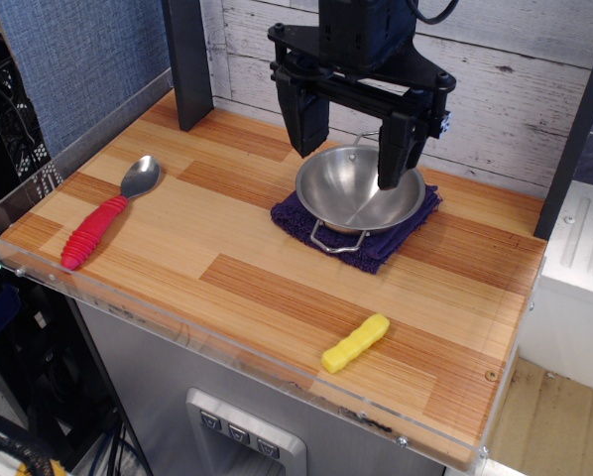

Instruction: Move the bowl bottom left between spoon and stick

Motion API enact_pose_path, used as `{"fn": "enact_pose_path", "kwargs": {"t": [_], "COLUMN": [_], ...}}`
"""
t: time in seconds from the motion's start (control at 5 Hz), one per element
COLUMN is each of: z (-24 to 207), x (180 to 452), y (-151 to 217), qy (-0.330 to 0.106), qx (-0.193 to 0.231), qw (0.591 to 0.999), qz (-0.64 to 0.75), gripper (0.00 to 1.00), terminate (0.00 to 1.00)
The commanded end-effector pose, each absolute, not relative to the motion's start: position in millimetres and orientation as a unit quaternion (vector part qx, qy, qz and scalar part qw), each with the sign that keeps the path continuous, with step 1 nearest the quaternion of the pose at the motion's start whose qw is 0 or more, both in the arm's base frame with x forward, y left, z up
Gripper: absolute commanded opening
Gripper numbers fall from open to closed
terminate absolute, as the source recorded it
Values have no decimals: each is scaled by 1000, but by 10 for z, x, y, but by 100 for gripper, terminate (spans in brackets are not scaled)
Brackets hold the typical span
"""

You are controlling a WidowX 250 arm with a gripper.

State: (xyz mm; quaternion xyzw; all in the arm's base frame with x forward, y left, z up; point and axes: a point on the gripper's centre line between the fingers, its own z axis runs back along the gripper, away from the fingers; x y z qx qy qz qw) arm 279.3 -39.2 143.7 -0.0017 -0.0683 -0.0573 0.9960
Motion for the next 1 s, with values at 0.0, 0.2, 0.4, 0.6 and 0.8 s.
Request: {"fn": "enact_pose_path", "kwargs": {"t": [0.0,0.2,0.4,0.6,0.8], "z": [1437,1335,1116,958,653], "x": [2793,3016,3285,3451,3556], "y": [-392,-391,-422,-448,-516], "qy": [-68,-71,-66,-69,-62], "qx": [-2,-13,-7,3,10], "qw": [996,996,996,996,996], "qz": [-57,-54,-56,-58,-58], "gripper": [100,100,100,100,100], "terminate": [0,0,0,0,0]}}
